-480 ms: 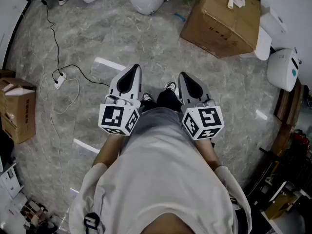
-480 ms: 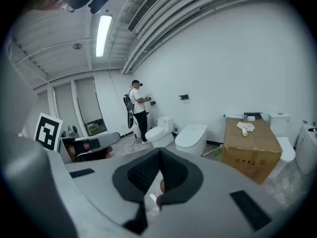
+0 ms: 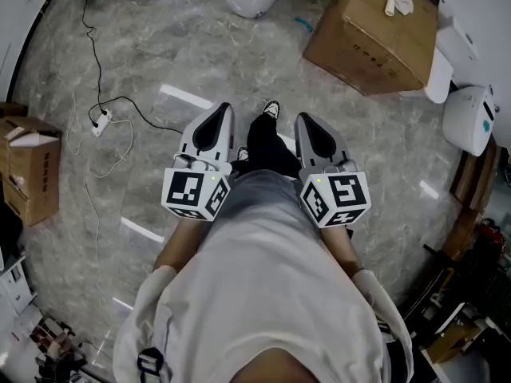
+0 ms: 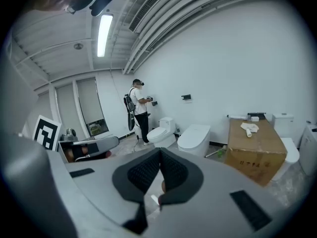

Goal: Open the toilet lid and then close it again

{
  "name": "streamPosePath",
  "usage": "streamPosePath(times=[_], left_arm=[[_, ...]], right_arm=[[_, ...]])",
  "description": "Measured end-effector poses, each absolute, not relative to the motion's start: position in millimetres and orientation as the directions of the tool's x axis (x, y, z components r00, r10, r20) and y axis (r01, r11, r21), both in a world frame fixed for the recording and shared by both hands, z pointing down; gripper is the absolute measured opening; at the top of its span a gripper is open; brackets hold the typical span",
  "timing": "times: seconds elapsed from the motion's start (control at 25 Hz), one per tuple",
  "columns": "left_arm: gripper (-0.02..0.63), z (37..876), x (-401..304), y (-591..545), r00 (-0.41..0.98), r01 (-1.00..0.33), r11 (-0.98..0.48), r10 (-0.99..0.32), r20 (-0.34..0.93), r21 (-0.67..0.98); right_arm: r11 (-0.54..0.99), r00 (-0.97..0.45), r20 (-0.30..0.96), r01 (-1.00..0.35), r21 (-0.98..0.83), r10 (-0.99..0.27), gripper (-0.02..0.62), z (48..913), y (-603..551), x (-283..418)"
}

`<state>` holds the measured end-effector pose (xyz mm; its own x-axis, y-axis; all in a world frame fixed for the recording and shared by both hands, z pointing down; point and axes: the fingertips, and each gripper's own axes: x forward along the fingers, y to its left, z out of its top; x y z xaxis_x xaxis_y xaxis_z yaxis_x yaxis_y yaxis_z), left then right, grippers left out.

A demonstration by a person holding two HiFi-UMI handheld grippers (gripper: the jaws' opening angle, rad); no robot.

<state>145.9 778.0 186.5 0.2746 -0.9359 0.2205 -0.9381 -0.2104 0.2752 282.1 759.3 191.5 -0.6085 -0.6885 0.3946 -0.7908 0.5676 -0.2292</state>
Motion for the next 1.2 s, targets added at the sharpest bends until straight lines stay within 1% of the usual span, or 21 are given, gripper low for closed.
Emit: streamPosePath(times=[0.32,0.6,1.2], left_arm=[[0.008,187,133,732,0.268,-0.943,-0.203,-0.934,0.237,0.264],[0.008,187,123,668,0.249,-0.949,-0.187,-0.937,0.243,0.253],[0.008,192,106,511,0.200,-0.963,-0.132,-0.935,0.294,0.236]], right_arm=[[0.586,-0.639,0.373,-0.768,-0.260,-0.673,0.011,196,708,262],[0.604,-0.662,0.365,-0.749,-0.275,-0.655,0.011,199,639,252],[0.665,-0.731,0.408,-0.676,-0.317,-0.548,0.011,217,475,222]])
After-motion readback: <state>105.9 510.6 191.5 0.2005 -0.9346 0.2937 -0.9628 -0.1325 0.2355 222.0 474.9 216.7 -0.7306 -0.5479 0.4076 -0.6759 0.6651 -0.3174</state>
